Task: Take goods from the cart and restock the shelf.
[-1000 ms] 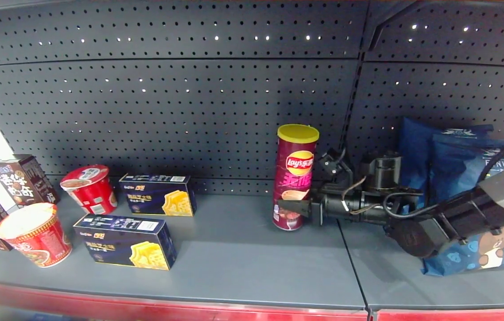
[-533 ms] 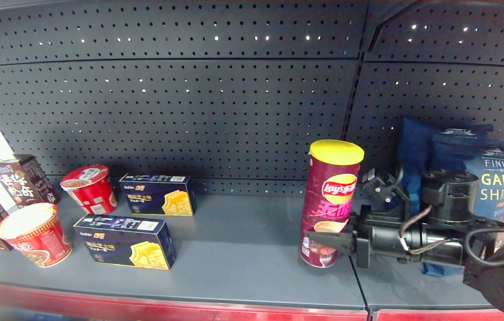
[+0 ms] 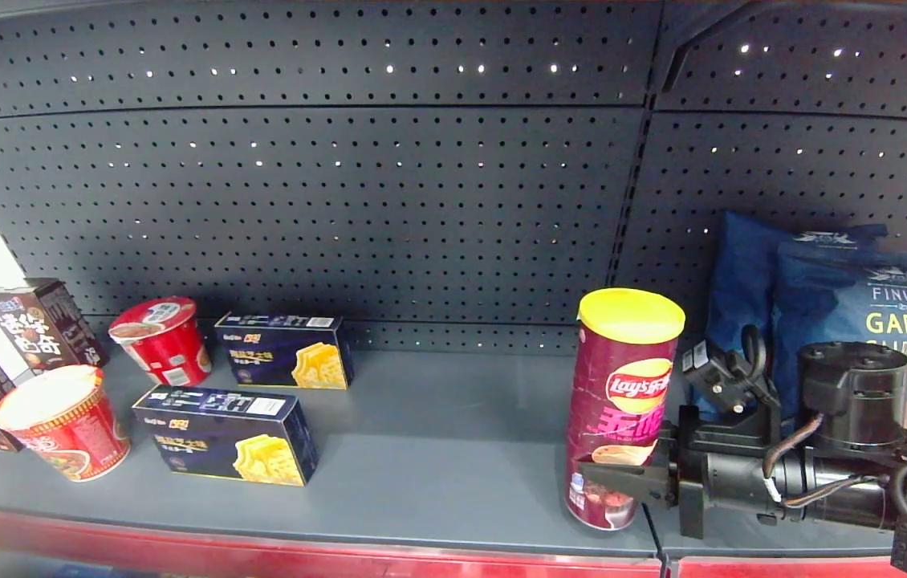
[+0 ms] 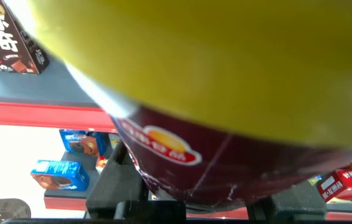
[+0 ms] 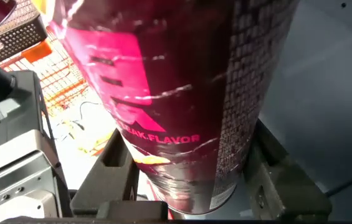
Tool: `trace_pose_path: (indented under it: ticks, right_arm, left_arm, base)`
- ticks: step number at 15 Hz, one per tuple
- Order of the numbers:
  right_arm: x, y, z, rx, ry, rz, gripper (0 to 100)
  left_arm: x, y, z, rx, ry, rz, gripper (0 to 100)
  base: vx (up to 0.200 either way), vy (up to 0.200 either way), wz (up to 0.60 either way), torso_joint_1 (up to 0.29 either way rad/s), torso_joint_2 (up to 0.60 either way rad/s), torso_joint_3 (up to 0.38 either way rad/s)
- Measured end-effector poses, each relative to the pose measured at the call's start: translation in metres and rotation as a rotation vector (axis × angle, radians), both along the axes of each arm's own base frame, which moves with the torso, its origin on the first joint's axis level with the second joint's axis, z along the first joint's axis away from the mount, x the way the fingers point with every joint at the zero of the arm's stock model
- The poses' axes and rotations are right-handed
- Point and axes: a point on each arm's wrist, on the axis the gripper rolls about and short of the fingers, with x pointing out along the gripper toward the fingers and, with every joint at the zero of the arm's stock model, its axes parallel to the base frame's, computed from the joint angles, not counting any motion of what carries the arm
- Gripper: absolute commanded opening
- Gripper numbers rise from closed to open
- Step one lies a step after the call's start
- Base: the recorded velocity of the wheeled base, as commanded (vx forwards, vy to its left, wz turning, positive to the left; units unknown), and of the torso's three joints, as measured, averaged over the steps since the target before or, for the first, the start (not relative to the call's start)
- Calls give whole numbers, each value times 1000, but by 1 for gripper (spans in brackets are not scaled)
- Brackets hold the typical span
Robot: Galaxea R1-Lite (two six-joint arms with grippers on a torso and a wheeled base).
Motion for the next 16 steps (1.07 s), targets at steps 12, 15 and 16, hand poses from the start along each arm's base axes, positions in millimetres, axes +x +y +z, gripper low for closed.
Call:
trace_pose_path:
  ticks: [12,15,16]
  right_arm:
    - [17,11,-22,-19,44,8,0]
    - [21,16,-24,-17,39,20,0]
    - [22,20,-24,-13,35,27,0]
  left_arm:
    - [0,0,-1,1,5,10,0]
    - [1,0,-2,1,7,10,0]
    - [0,0,-2,2,7,12,0]
  base:
    - [0,0,0,0,0,0]
    - [0,0,0,0,0,0]
    - [0,0,0,0,0,0]
